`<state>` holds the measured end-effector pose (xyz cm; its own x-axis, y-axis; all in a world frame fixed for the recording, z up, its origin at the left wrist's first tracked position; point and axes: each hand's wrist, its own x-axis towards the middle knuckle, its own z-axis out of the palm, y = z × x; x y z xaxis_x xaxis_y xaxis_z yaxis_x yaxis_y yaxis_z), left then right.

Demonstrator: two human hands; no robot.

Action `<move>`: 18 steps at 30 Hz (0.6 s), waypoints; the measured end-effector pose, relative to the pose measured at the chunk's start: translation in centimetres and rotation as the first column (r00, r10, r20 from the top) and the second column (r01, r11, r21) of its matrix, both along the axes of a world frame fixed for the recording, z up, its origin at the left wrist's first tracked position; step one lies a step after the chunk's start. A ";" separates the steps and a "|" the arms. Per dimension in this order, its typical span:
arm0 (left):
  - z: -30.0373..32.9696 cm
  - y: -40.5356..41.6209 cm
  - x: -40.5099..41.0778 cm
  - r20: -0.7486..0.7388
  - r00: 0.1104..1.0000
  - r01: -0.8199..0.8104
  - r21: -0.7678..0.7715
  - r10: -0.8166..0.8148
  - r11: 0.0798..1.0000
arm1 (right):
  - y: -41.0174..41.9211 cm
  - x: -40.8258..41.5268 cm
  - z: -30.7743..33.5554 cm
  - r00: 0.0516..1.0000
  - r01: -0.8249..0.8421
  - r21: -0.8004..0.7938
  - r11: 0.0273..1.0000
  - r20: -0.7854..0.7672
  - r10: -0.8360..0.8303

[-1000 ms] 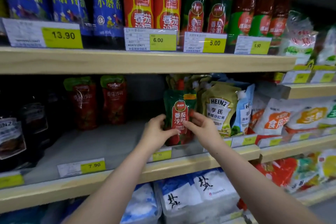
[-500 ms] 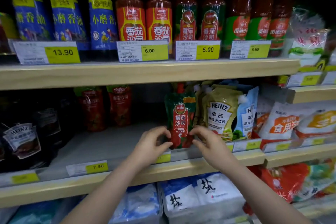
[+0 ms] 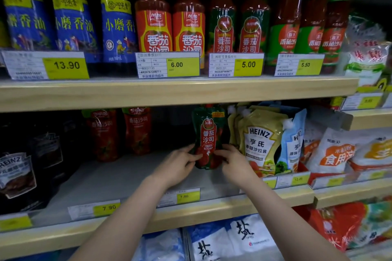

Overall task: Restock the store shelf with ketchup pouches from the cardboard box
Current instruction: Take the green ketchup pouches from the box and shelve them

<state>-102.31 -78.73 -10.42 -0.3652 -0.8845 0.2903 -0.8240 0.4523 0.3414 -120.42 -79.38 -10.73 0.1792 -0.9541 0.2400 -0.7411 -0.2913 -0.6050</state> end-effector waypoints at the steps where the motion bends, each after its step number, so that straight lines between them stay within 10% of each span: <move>1: -0.1 -0.2 0.0 0.005 1.000 -0.008 -0.003 0.008 1.000 | -0.3 0.1 0.0 1.000 0.003 0.011 1.000 -0.001 -0.003; 18: -3.5 10.3 0.0 -0.337 0.931 0.071 -0.205 -0.139 0.976 | 11.8 -4.3 -3.7 0.982 -0.186 -0.103 0.977 -0.008 0.187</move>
<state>-102.29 -68.44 -13.91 -0.2993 -0.7644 0.5711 -0.6127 0.6128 0.4991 -124.69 -67.55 -14.47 0.3511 -0.8742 0.3354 -0.6667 -0.4849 -0.5660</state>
